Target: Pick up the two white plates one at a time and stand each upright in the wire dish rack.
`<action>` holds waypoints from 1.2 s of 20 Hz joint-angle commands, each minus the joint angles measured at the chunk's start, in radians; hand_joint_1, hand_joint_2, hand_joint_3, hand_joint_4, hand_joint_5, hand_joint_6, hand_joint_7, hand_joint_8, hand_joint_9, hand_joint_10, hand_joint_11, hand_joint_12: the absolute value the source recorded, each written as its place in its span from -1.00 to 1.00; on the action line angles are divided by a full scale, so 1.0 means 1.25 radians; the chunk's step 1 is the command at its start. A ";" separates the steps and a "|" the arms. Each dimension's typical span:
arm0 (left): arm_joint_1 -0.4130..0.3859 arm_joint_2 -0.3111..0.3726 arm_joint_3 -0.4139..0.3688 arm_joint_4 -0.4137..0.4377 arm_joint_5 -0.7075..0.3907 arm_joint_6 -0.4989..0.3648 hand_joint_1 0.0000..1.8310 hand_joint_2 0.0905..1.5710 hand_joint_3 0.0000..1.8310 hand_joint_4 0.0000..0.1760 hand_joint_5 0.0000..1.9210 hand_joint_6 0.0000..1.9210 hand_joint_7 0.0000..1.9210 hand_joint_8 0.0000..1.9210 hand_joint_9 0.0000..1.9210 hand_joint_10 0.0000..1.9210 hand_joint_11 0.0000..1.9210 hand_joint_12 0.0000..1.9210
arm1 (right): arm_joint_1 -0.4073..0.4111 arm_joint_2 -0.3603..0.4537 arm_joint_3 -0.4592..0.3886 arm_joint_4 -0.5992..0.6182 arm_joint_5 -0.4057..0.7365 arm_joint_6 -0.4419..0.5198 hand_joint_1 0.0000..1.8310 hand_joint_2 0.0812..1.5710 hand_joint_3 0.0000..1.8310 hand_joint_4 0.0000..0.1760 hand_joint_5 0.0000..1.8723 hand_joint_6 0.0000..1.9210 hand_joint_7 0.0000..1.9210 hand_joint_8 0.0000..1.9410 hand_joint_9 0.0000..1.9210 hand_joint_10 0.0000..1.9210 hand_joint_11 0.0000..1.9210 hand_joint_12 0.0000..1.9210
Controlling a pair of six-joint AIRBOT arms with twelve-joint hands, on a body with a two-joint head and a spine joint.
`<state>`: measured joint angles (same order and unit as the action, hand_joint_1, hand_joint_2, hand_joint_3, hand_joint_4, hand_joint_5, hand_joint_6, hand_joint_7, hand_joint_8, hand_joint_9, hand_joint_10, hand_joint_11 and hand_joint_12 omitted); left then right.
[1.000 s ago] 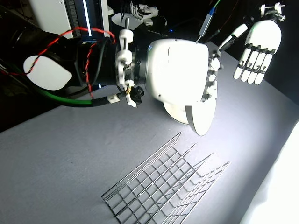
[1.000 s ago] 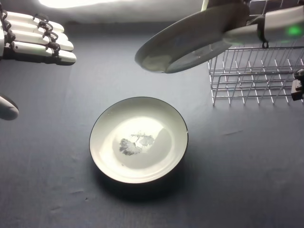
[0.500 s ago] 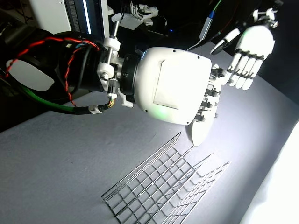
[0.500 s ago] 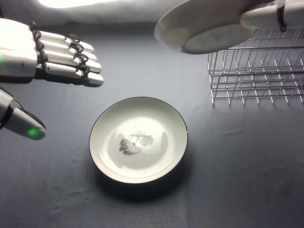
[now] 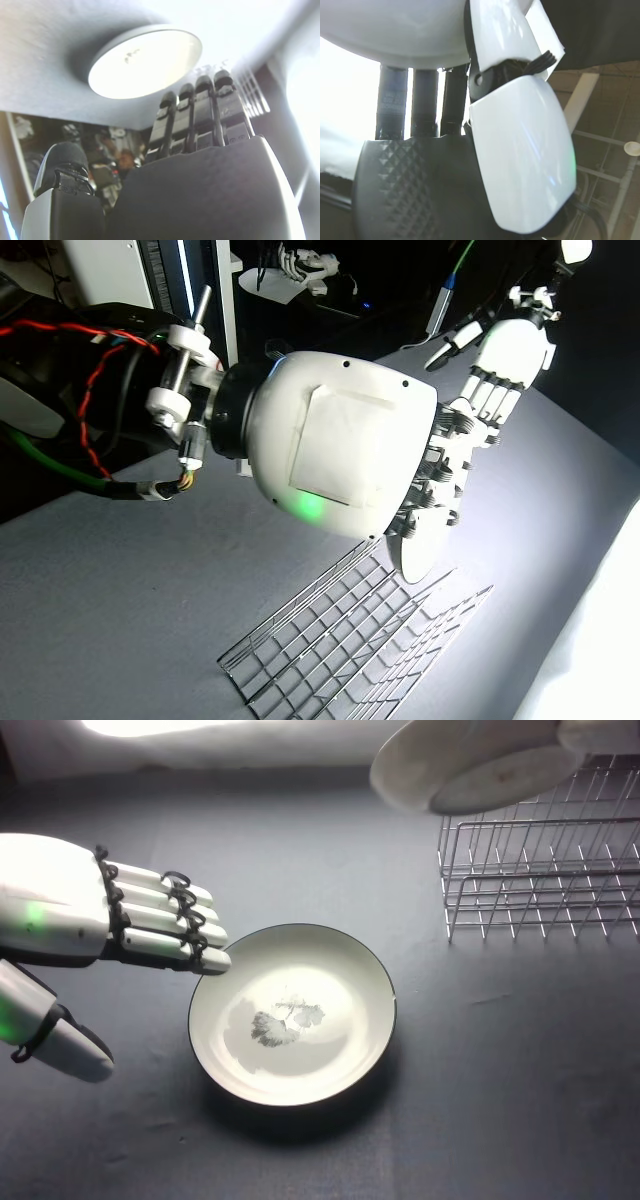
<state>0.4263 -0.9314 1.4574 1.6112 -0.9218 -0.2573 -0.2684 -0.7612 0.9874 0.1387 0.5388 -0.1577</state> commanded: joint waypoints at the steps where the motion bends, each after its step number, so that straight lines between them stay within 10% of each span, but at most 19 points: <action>1: -0.001 0.004 -0.003 -0.058 -0.011 0.002 -1.00 0.36 -1.00 -1.00 -0.96 -0.99 -0.98 -0.99 -1.00 -1.00 -1.00 -1.00 | 0.016 0.011 0.004 0.018 0.116 0.015 0.52 0.30 -1.00 -1.00 0.07 0.02 0.24 -0.49 0.11 -0.03 -0.02 -0.09; 5: 0.026 0.004 -0.031 -0.071 0.003 0.023 -1.00 0.37 -1.00 -1.00 -1.00 -1.00 -1.00 -1.00 -1.00 -1.00 -1.00 -1.00 | 0.005 0.033 0.007 0.018 0.114 0.012 0.52 0.29 -1.00 -1.00 0.09 -0.04 0.27 -0.53 0.16 -0.09 0.00 -0.13; 6: 0.030 0.004 -0.036 -0.071 0.006 0.026 -1.00 0.37 -1.00 -1.00 -1.00 -1.00 -1.00 -1.00 -1.00 -1.00 -1.00 -1.00 | 0.003 0.037 0.007 0.018 0.114 0.012 0.61 0.30 -0.99 -1.00 0.07 -0.04 0.23 -0.49 0.17 -0.23 -0.12 0.40; 8: 0.043 0.000 -0.045 -0.071 0.016 0.032 -1.00 0.37 -1.00 -1.00 -0.99 -1.00 -1.00 -1.00 -1.00 -1.00 -1.00 -1.00 | -0.008 0.050 0.007 0.018 0.115 0.011 0.63 0.31 -1.00 -1.00 0.06 -0.04 0.20 -0.45 0.15 -0.21 -0.14 0.53; 12: 0.052 -0.008 -0.046 -0.071 0.037 0.039 -1.00 0.37 -1.00 -1.00 -0.99 -1.00 -1.00 -1.00 -1.00 -1.00 -1.00 -1.00 | -0.017 0.069 0.007 0.018 0.115 0.010 0.52 0.31 -1.00 -1.00 0.08 0.01 0.19 -0.40 0.10 -0.02 -0.06 0.03; 24: 0.073 -0.032 -0.053 -0.071 0.076 0.052 -1.00 0.38 -1.00 -1.00 -0.98 -0.99 -1.00 -1.00 -1.00 -1.00 -1.00 -1.00 | -0.072 0.086 0.070 0.018 0.132 0.007 0.52 0.31 -1.00 -1.00 0.06 0.01 0.20 -0.40 0.10 -0.01 -0.04 -0.03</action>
<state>0.5266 -0.9726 1.3926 1.5761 -0.8001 -0.1909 -0.3801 -0.6662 1.0748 0.1421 0.5385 -0.1581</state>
